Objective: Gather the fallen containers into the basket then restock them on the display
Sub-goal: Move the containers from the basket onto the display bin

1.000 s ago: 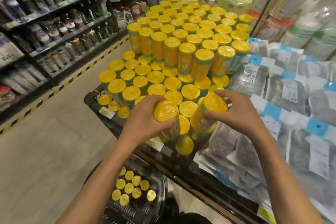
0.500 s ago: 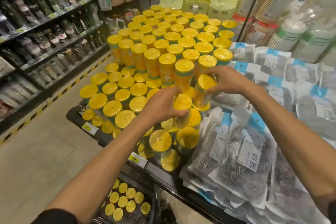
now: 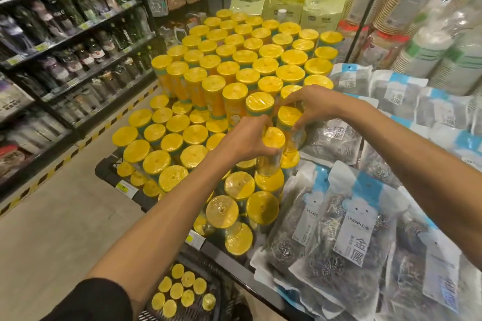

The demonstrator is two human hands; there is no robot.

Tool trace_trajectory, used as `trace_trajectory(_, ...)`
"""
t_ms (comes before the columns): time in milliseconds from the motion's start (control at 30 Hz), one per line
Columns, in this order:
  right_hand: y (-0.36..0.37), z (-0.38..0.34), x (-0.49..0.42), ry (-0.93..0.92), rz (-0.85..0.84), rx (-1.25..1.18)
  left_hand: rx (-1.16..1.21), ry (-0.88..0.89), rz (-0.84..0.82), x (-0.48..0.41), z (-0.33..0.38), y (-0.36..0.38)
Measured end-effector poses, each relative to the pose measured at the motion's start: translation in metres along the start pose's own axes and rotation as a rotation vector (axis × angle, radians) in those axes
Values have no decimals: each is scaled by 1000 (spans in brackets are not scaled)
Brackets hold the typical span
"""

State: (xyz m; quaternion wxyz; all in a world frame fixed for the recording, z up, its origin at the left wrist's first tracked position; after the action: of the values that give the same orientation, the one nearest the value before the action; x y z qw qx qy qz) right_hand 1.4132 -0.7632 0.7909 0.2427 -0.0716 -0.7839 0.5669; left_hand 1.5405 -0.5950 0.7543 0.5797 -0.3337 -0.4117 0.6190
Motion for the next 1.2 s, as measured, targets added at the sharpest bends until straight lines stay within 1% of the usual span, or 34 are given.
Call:
trace_trajectory(233,-3,2,-10,-51,5,21,-11,-67,32,-13,-2,2)
trace_trajectory(433,4,5,-19,-75,-7,72,22,-55,54,-13,7,-1)
trace_trajectory(600,5,5,-23,-57,-25,115,-4,-70,63,-16,4,3)
trace_trajectory(1033,6,-1,-17,13,34,171,7,-130,70,-20,7,3)
trace_trajectory(1200,7,-5,-13,43,36,164,29,-107,44,-16,4,4)
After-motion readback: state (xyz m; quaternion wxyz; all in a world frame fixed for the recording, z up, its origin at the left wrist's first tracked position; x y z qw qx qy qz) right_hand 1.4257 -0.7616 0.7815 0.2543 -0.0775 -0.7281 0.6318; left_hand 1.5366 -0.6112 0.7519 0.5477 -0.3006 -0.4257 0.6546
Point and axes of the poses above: each hand's wrist, its own x-axis away from the middle knuckle, its own y-axis out of the palm, z = x × y, the point moved 1 cm from there along -x, towards the middle knuckle, and after that the axes turned 7 degrees about -z, right-handed, at the moved point
